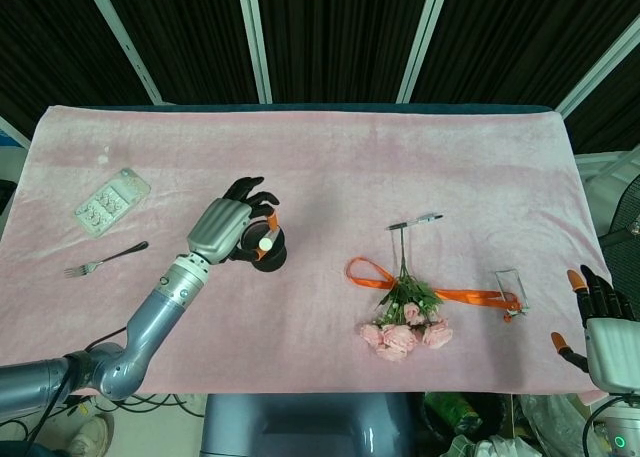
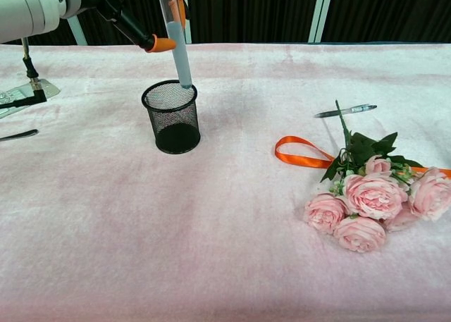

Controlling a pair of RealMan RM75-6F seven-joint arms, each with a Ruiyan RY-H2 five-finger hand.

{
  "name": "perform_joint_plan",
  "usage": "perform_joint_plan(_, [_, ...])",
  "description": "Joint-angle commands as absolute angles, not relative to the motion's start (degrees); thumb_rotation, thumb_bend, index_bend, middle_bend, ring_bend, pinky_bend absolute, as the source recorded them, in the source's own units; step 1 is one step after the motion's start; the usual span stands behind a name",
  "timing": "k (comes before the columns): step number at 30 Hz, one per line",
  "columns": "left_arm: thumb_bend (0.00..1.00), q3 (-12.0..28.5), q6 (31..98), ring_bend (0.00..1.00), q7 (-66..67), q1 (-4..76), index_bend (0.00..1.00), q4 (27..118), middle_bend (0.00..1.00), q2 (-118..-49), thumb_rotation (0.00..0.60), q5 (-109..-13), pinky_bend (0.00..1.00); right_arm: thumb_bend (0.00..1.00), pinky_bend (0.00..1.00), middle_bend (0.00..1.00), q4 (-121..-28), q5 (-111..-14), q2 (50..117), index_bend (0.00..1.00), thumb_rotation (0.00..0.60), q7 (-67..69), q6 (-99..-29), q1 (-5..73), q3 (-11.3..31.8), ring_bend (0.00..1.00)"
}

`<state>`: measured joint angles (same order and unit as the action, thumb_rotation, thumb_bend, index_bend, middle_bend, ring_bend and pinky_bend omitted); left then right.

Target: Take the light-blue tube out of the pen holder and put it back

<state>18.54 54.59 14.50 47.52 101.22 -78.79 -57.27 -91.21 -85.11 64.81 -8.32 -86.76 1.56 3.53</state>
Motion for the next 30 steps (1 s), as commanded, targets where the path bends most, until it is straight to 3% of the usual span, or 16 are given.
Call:
perform_joint_plan(1, [0.41, 18.0, 53.3, 0.0, 15.4, 48.3, 0.68, 102.2, 0.26, -78.4, 0.6, -52.8, 0.0, 0.15, 0.18, 0.04, -91.2, -85.0, 64.8, 0.0, 0.6, -8.3, -86.6, 1.6, 3.5, 0.1])
perform_joint_plan(8, [0.41, 16.3, 52.7, 0.0, 20.4, 51.2, 0.68, 101.4, 0.25, -78.9, 0.6, -43.0, 0.0, 0.15, 0.18, 0.04, -91.1, -84.9, 64.9, 0.0, 0.6, -8.2, -86.4, 1.7, 3.5, 0.1])
perform_joint_plan(20, [0.41, 14.6, 54.2, 0.0, 23.8, 54.3, 0.66, 96.4, 0.24, -84.3, 0.6, -40.7, 0.0, 0.15, 0.18, 0.04, -90.9, -84.2, 64.8, 0.0, 0.6, -7.8, -85.9, 1.8, 3.6, 0.1])
perform_joint_plan(30, [0.4, 13.8, 55.4, 0.0, 27.1, 56.3, 0.57, 92.6, 0.2, -87.6, 0.6, -37.6, 0.0, 0.15, 0.18, 0.04, -90.9, -83.9, 64.6, 0.0, 0.6, -7.4, -85.7, 1.8, 3.8, 0.1])
